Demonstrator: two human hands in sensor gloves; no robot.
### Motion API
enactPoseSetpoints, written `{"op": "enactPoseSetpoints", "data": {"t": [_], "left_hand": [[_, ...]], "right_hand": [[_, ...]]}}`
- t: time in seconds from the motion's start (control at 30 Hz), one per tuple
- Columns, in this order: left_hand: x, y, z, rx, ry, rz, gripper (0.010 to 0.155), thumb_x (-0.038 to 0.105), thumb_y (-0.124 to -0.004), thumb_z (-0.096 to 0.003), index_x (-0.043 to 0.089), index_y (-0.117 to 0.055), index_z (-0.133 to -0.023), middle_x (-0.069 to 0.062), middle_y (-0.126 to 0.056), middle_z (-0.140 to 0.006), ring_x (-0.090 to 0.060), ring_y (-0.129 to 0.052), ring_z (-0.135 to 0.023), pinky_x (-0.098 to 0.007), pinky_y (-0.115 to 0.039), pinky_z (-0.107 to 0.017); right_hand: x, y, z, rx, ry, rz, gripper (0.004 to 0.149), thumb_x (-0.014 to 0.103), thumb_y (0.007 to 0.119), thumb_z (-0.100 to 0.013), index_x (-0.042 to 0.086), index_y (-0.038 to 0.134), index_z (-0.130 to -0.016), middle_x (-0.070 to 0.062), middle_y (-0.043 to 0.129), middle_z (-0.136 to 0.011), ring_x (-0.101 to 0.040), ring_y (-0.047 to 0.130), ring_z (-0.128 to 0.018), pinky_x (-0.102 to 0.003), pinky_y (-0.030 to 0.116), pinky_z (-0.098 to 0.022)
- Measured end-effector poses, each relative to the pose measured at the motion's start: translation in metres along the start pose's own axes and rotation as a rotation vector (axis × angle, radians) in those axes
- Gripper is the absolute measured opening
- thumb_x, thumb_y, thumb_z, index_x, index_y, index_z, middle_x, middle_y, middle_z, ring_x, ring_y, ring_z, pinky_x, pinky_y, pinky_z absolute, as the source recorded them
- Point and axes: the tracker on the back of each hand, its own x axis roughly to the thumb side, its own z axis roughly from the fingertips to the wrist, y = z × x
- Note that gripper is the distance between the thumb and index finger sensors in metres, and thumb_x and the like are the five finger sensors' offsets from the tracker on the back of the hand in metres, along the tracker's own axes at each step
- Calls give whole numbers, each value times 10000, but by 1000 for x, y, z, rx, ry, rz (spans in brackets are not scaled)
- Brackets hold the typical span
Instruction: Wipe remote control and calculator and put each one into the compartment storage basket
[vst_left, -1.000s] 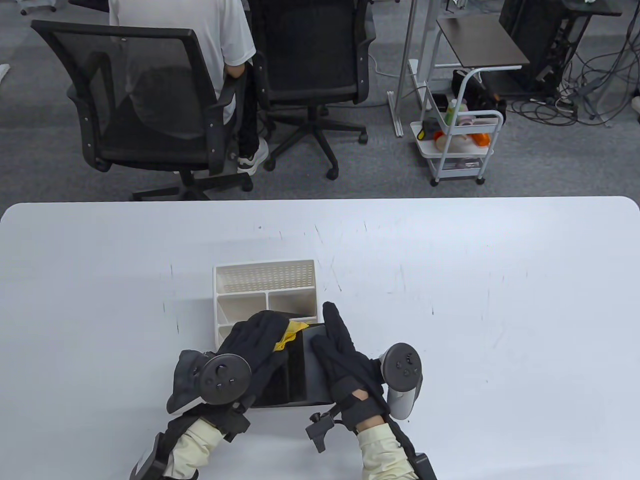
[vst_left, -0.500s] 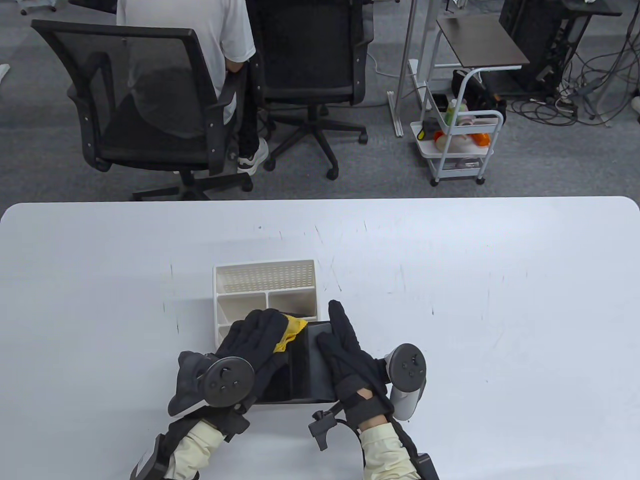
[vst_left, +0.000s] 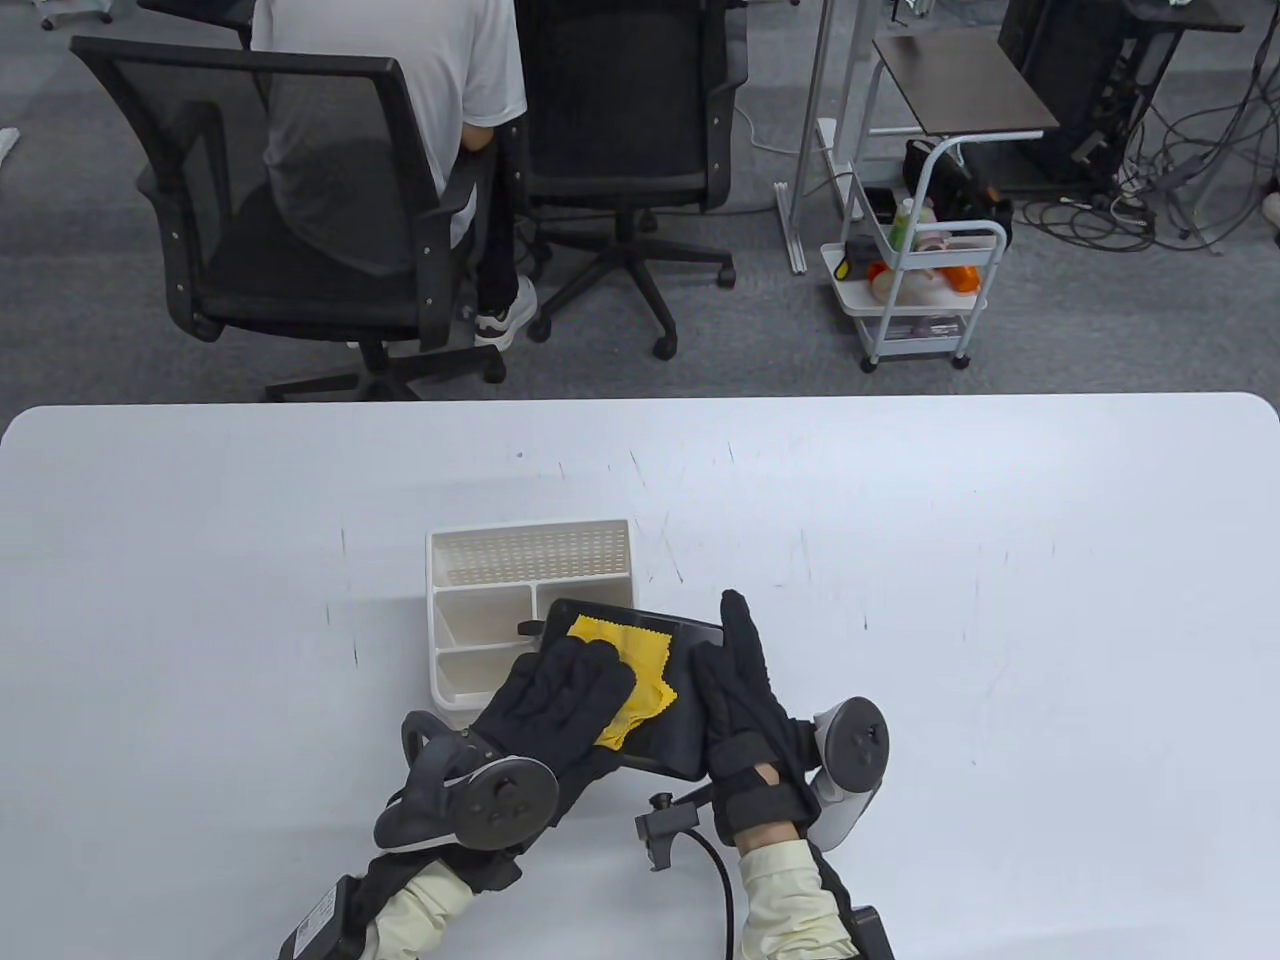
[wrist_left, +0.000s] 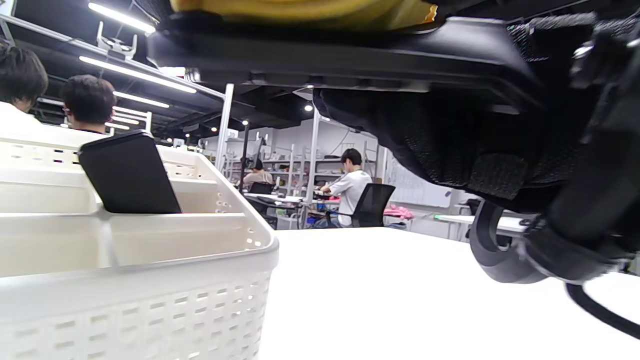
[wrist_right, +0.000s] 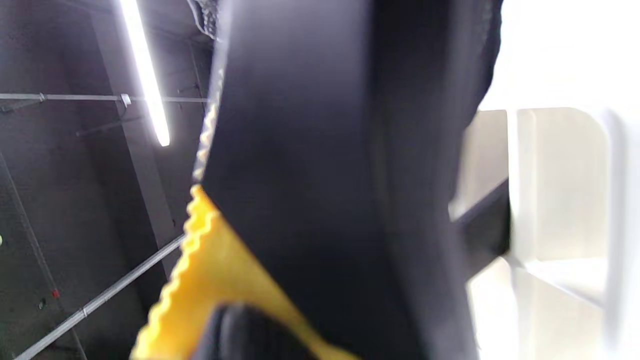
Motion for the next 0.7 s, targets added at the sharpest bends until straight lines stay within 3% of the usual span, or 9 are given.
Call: {"op": "enactPoseSetpoints", "data": {"t": [0.23,0.37,0.43,0.53,0.7], "left_hand": [[-15,4,3,23,83,31,609,485,-540,-550,258,-477,-1111,-61,-511,-1168,-350,-534,-1096,-538,-541,-770],[-9,1,2,22,51,31,611,483,-538,-552,252,-471,-1114,-65,-501,-1169,-355,-524,-1095,-541,-542,-769],[1,-4,0,8,14,47,612,485,-536,-550,255,-467,-1114,-63,-498,-1169,-358,-518,-1096,-541,-540,-772],[13,-8,-2,-5,-34,8,614,489,-530,-548,257,-456,-1113,-62,-494,-1166,-353,-531,-1095,-537,-550,-772],[21,-5,-1,49,-106,-40,602,524,-574,-537,304,-508,-1093,-9,-558,-1155,-310,-579,-1092,-526,-581,-767]], "right_hand": [[0,18,2,106,-15,62,651,252,611,-620,-9,301,-1129,-261,810,-892,-354,998,-561,-376,913,-351],[-1,15,3,56,-4,24,651,251,603,-625,-14,285,-1128,-262,800,-900,-356,992,-571,-377,911,-362],[-2,7,2,-26,-2,-7,650,249,608,-620,-14,296,-1126,-265,800,-900,-365,991,-567,-383,911,-358],[-1,-7,0,-38,9,-25,652,250,600,-627,-15,277,-1128,-265,785,-915,-370,982,-585,-389,906,-374],[4,-23,-1,-140,9,-130,644,252,595,-631,4,276,-1132,-256,773,-937,-378,968,-615,-402,898,-395]]}}
